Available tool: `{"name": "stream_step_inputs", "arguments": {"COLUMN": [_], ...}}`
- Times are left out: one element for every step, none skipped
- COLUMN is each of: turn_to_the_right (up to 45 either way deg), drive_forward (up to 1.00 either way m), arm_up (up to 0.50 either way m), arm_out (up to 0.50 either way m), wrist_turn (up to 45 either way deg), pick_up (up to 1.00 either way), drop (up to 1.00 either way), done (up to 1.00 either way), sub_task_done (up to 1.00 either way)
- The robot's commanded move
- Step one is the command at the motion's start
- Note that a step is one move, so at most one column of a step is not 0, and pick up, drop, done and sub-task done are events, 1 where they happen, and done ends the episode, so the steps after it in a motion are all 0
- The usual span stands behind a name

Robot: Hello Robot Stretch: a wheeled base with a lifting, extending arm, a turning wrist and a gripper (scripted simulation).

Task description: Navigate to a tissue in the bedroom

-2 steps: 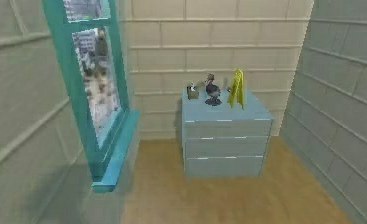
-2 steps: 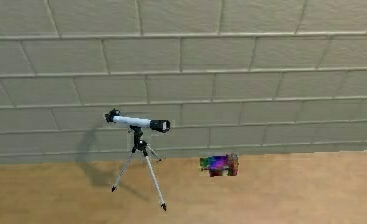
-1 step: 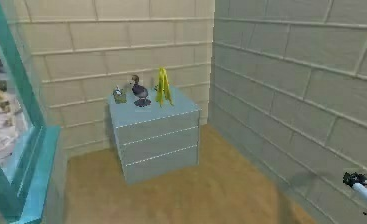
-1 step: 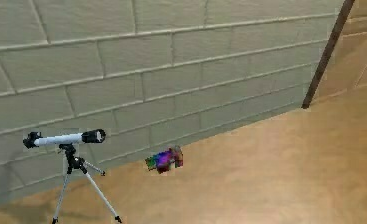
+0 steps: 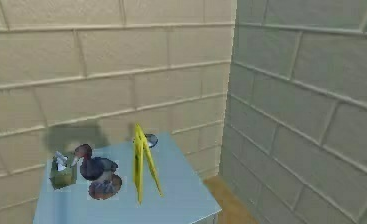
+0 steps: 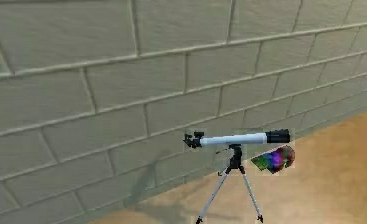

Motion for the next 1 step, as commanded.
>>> {"name": "stream_step_inputs", "arguments": {"turn_to_the_right": [-36.0], "drive_forward": [0.0], "arm_up": [0.0], "arm_out": [0.0], "wrist_turn": [0.0], "pick_up": [0.0], "drop": [0.0], "done": [0.0], "sub_task_done": [0.0]}}
